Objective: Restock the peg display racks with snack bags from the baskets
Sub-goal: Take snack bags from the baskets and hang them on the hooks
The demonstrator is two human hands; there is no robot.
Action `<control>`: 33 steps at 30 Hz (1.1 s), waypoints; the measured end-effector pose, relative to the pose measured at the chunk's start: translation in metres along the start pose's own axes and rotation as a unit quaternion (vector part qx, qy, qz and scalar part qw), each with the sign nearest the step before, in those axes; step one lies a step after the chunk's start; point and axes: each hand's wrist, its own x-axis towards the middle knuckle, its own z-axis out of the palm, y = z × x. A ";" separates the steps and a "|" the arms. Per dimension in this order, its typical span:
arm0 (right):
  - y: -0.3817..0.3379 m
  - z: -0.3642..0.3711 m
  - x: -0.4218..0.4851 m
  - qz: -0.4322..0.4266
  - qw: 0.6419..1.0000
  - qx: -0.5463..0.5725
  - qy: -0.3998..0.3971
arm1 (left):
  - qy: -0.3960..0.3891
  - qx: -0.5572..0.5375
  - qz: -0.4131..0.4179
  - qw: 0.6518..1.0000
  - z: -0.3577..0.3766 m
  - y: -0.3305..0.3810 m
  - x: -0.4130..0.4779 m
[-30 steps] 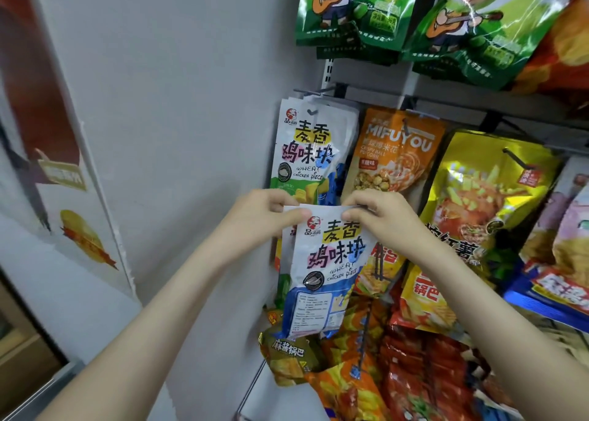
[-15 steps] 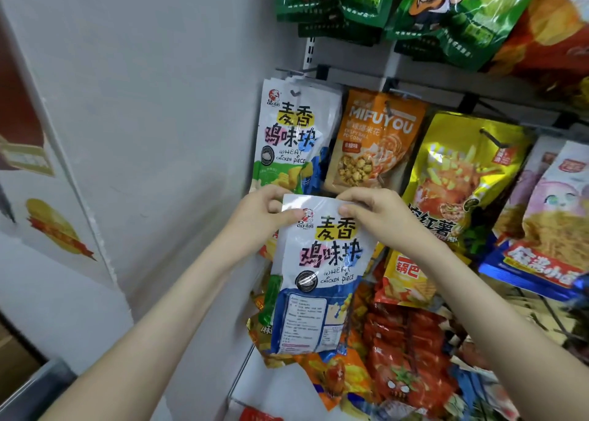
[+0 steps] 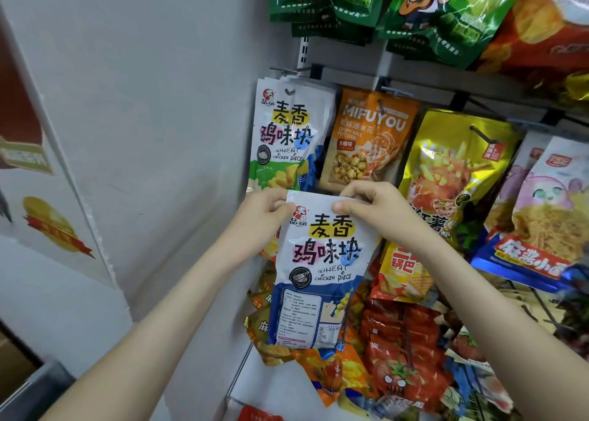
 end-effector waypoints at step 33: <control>-0.043 0.012 -0.008 0.015 0.995 -0.070 0.069 | 0.250 0.063 0.122 0.959 0.016 0.026 -0.027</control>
